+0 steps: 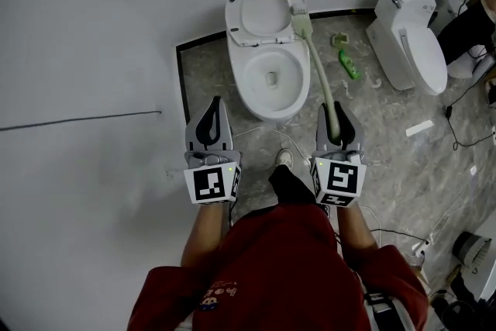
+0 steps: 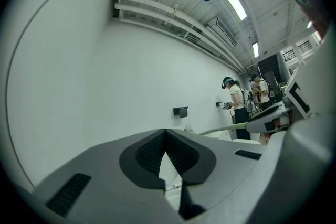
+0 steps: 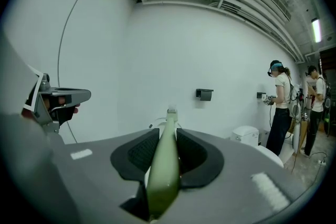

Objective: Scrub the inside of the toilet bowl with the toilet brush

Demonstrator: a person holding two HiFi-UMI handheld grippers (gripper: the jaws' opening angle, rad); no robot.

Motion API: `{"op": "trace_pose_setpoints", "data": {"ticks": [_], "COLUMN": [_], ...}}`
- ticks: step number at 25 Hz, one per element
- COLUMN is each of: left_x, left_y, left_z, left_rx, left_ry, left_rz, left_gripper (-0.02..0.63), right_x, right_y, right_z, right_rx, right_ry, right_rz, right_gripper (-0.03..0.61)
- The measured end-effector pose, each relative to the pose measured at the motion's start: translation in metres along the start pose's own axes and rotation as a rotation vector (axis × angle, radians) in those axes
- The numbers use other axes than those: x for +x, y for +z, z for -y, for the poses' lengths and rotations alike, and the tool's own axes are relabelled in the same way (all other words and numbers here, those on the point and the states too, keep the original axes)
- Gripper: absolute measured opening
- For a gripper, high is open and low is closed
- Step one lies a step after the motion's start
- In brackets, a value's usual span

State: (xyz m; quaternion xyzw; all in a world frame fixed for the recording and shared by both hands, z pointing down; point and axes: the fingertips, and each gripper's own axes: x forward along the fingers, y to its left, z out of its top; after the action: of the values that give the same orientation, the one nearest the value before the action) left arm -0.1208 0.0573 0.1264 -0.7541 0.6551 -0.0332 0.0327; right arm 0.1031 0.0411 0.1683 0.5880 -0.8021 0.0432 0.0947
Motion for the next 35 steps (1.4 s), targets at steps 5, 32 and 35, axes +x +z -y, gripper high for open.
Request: {"op": "trace_pose_setpoints", "data": {"ticks": [5, 32, 35], "left_x": [0.067, 0.183, 0.180], "left_y": [-0.017, -0.387, -0.424], "left_z": [0.000, 0.004, 0.009], "left_rx": [-0.032, -0.102, -0.121], "left_ry": [-0.025, -0.121, -0.124], "left_rz": [0.017, -0.234, -0.263], "left_gripper": [0.006, 0.006, 0.006], "right_x": [0.065, 0.223, 0.228], "right_y": [-0.009, -0.401, -0.430], "right_z": [0.022, -0.007, -0.005], "right_rx": [-0.008, -0.081, -0.085], "right_ry": [0.018, 0.083, 0.053], "right_rz": [-0.033, -0.582, -0.612], "right_gripper": [0.114, 0.112, 0.113]}}
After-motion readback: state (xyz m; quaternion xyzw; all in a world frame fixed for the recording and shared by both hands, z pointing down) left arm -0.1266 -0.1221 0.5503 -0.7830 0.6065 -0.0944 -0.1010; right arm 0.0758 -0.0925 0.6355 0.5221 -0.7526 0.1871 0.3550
